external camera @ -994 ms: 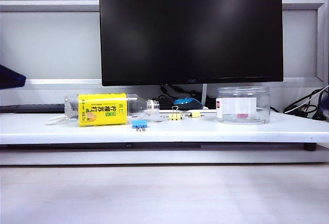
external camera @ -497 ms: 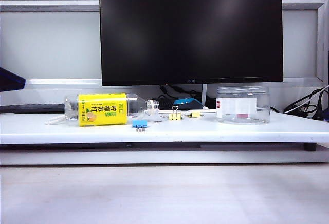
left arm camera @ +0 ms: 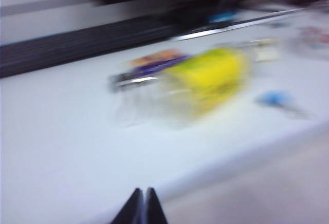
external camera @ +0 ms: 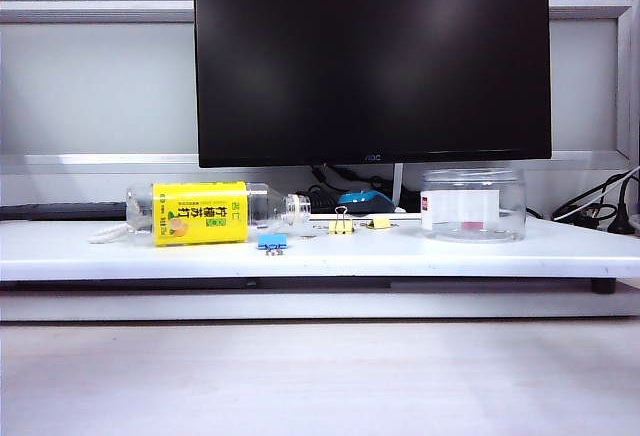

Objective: Take the clips out of the round transparent plastic box and place them on the table.

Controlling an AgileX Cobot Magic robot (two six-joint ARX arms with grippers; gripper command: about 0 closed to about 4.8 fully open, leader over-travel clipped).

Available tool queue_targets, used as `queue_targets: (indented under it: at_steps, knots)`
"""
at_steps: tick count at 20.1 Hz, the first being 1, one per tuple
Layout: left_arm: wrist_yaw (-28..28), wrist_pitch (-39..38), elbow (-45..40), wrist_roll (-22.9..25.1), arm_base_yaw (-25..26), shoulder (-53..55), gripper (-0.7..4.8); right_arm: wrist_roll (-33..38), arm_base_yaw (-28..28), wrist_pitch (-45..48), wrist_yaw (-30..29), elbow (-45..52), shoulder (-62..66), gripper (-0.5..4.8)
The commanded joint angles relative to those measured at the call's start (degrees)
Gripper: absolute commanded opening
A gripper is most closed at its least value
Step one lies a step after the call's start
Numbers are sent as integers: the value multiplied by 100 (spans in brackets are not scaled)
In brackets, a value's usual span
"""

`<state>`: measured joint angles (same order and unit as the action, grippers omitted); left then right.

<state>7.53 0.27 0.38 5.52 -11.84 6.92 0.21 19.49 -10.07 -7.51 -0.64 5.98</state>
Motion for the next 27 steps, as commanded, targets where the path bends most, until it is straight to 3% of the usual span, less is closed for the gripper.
queue_targets:
  at_steps: [1, 7, 12, 27]
  knots:
    - [20, 61, -11, -15, 496, -2, 22, 20, -531, -15, -2, -7, -129, -5]
    - [20, 39, -11, -15, 903, -339, 21, 20, -1598, 39, -2, -7, -599, -5]
    - [22, 35, -11, -15, 1145, -693, 22, 20, -1663, 92, -7, -7, -588, -5]
    - [22, 13, -11, -15, 1145, -693, 21, 20, -1659, 90, -4, -9, -588, -5]
